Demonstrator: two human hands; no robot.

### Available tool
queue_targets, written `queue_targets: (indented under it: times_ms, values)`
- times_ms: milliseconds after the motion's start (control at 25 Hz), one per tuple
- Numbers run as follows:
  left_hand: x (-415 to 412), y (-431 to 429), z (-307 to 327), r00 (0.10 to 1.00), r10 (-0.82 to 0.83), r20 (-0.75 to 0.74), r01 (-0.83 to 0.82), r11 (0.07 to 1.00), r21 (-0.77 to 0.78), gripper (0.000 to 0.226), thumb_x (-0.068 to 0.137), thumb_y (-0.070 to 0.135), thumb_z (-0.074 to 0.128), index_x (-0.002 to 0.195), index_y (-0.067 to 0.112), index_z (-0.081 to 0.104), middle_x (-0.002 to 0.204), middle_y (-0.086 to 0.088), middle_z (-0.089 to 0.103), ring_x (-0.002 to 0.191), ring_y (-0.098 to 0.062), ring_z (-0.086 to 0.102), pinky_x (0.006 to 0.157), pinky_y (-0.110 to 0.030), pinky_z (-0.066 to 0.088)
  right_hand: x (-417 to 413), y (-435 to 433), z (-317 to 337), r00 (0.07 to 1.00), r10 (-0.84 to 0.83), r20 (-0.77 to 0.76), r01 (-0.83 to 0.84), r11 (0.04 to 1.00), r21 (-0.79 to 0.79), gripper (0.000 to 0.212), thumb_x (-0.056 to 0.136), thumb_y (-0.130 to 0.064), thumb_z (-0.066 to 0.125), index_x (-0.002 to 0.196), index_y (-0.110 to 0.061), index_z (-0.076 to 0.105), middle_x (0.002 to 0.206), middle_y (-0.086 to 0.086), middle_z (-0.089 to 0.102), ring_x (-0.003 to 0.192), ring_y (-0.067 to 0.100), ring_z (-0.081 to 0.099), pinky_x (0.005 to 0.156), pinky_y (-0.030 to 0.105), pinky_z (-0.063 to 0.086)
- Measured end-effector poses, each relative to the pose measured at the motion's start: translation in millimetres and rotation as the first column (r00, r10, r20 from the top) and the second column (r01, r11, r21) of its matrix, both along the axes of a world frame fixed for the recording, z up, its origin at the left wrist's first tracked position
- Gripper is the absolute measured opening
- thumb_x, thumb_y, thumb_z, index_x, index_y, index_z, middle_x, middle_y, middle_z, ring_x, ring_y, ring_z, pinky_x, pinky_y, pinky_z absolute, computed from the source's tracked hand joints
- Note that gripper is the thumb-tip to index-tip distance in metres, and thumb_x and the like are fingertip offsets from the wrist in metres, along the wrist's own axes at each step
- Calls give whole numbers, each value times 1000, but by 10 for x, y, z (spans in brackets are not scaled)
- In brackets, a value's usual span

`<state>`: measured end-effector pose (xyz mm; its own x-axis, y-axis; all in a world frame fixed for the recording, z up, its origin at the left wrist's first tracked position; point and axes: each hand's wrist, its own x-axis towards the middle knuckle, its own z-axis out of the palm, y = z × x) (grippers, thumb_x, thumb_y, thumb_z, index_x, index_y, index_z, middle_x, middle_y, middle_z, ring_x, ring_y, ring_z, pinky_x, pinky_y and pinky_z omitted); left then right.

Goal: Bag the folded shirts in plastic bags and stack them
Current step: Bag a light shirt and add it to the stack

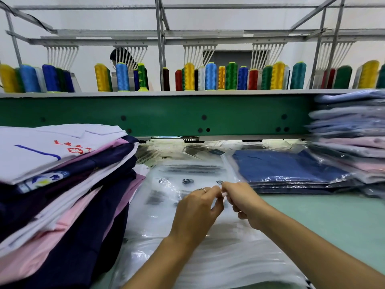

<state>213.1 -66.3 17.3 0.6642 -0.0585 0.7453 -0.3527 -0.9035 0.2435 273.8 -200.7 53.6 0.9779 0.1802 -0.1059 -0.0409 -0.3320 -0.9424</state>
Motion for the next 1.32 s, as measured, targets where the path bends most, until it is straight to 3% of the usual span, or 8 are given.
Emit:
queue_targets:
  times_ms: [240,440,560,640,800,960,1160,1320]
  values:
    - [17,-28,-19,991,-52,-126,44,997,-69,22,98,49,53,112,32,56,100,15,73,91,-8,68,75,-35,54,57,-27,-44,1000,12,8,-12,999,-48,9,88,-15,49,81,-12,54,64,3,35,54,16,31,50,28,25]
    - [78,38,-125,937,-42,-346,29,999,-43,31,100,48,48,130,38,50,116,7,71,107,-19,63,85,-37,52,191,-143,-96,994,-98,41,102,989,-106,6,85,-9,48,79,-10,46,67,8,35,57,21,31,49,27,24]
    - [79,65,-195,861,19,-509,44,993,113,38,102,54,33,136,37,41,127,3,63,125,-22,51,104,-46,38,223,-192,-55,990,-130,47,132,990,-50,13,87,-11,50,76,-12,44,63,5,35,54,20,29,46,25,23]
    - [84,87,-220,850,15,-527,35,996,85,42,101,59,32,135,36,42,133,5,59,131,-20,46,109,-48,31,171,-202,-17,997,-71,3,71,997,5,16,88,-13,52,74,-14,44,54,0,35,48,17,28,43,21,21]
    - [62,14,-88,962,-132,-239,90,979,-181,32,96,55,55,120,34,50,120,13,64,112,-10,58,88,-33,50,6,-118,49,999,22,-37,-21,1000,15,14,89,-16,54,75,-13,51,48,-4,37,42,13,31,39,20,23]
    - [57,-58,-36,986,-156,-67,142,975,-173,9,98,35,62,104,29,58,98,11,72,94,-10,66,74,-36,52,-56,-48,40,997,75,-15,-74,995,64,14,95,-14,48,89,-9,60,54,-2,32,42,11,26,38,22,21]
    - [46,31,-10,989,-63,-135,37,982,-184,16,100,36,56,92,27,46,88,3,70,76,-20,60,66,-40,51,28,-124,61,991,89,101,-98,991,92,27,96,-12,51,69,-12,47,58,2,38,48,14,30,42,25,25]
    - [-7,253,5,958,72,-279,-117,982,-150,20,100,34,56,86,26,43,82,1,65,73,-24,60,69,-43,53,192,-232,111,981,-10,194,-24,985,172,22,97,-12,58,85,1,70,82,8,66,68,18,61,50,27,50]
